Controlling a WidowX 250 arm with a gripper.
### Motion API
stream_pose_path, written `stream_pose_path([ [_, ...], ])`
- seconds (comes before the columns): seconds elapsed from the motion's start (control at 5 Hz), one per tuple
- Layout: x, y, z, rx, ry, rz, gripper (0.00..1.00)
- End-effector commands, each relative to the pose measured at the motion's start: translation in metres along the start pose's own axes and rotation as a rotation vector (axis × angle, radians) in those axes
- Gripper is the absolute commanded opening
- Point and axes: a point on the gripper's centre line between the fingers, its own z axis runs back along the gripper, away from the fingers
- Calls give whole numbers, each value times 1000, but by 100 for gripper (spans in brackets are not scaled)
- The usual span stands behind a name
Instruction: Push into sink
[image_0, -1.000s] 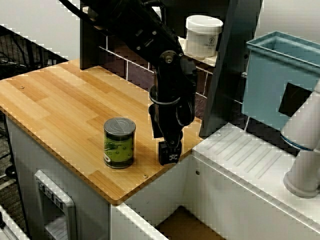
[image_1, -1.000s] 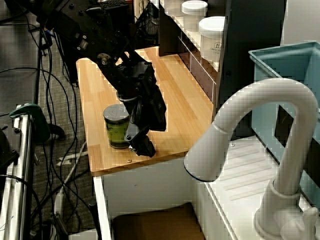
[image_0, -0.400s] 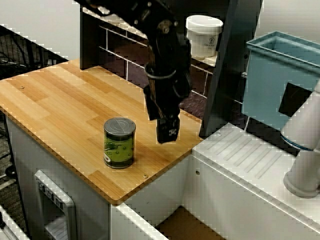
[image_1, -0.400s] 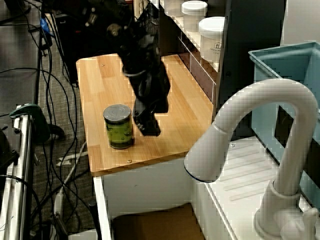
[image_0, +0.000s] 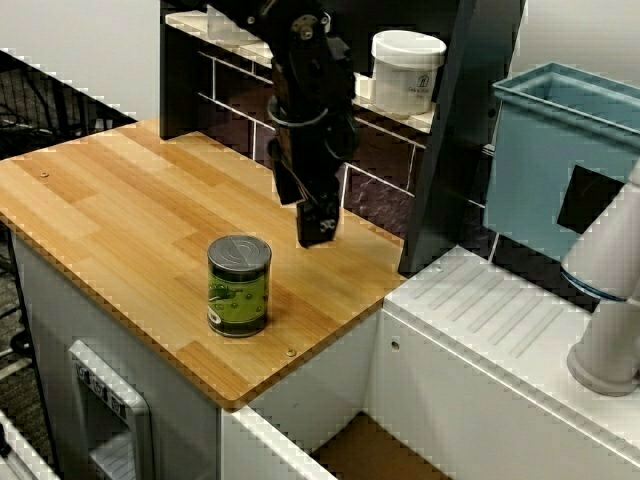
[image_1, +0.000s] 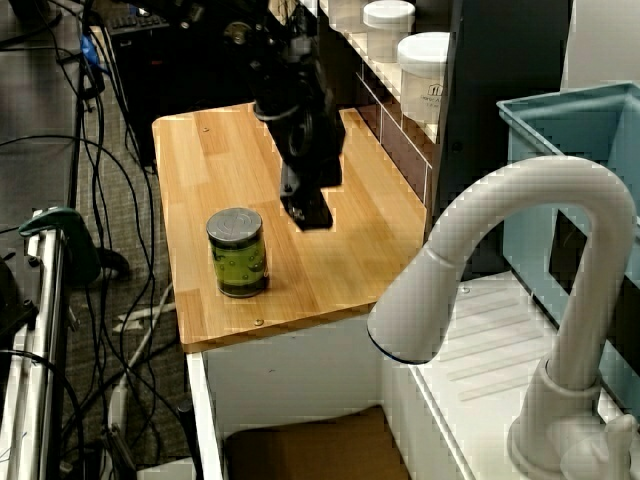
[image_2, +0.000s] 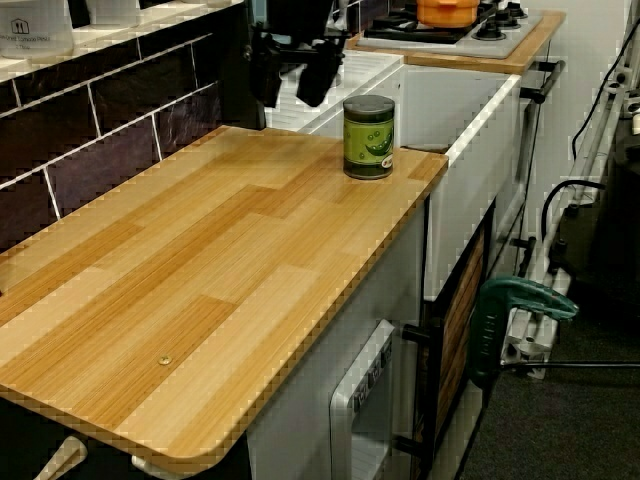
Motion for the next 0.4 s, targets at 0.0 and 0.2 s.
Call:
stream_pose_path([
  [0.0, -57, 87, 31, 59, -22, 219, 100],
  [0.2, -86, 108, 35, 52, -9, 234, 100],
])
